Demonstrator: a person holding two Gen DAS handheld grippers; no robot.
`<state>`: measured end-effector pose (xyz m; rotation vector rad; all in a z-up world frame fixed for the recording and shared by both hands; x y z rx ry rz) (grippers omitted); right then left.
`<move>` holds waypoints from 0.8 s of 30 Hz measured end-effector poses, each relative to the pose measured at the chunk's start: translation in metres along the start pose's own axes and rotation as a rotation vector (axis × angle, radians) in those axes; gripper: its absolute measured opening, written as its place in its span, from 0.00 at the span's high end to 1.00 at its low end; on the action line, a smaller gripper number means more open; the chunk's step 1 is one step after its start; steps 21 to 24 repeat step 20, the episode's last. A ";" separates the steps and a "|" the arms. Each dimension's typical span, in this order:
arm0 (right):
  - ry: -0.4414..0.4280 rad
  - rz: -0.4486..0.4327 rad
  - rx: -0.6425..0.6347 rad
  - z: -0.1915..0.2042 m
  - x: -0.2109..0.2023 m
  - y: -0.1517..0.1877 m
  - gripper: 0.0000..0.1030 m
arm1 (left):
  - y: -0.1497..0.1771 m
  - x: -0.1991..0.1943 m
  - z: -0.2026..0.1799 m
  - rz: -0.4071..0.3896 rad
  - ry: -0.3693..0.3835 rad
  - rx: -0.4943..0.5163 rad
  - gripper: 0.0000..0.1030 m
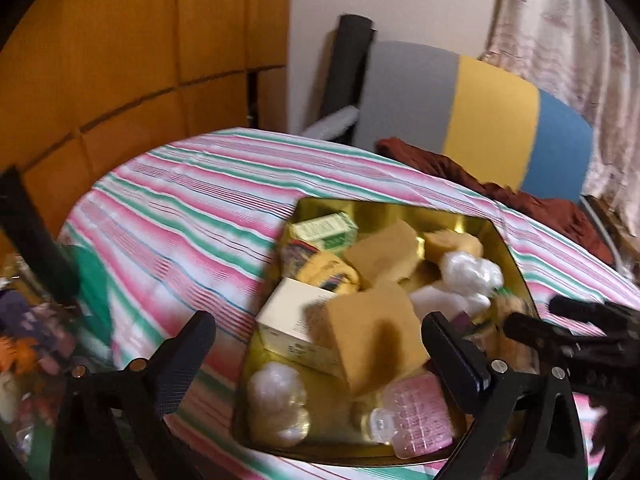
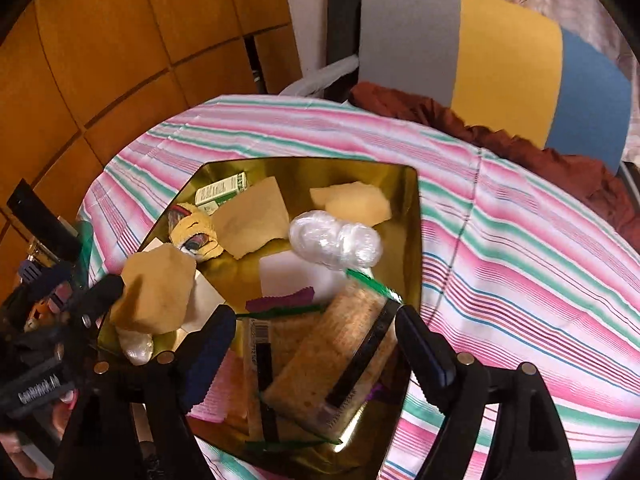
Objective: Organize objects
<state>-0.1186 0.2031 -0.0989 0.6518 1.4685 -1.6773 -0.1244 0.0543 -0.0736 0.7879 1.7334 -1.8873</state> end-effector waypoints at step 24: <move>0.057 -0.069 0.032 -0.004 -0.033 0.047 0.19 | 0.004 -0.049 0.002 -0.110 -0.042 -0.031 0.02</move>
Point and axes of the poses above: each gripper's, at about its wrist camera, not at the fingertips, and x roughly the way its jaws point, z to its left, y to its underside, the point moved 9 cm from there along x, roughly the way its jaws point, and after that the axes turned 7 degrees about x, right-handed, at the moved point
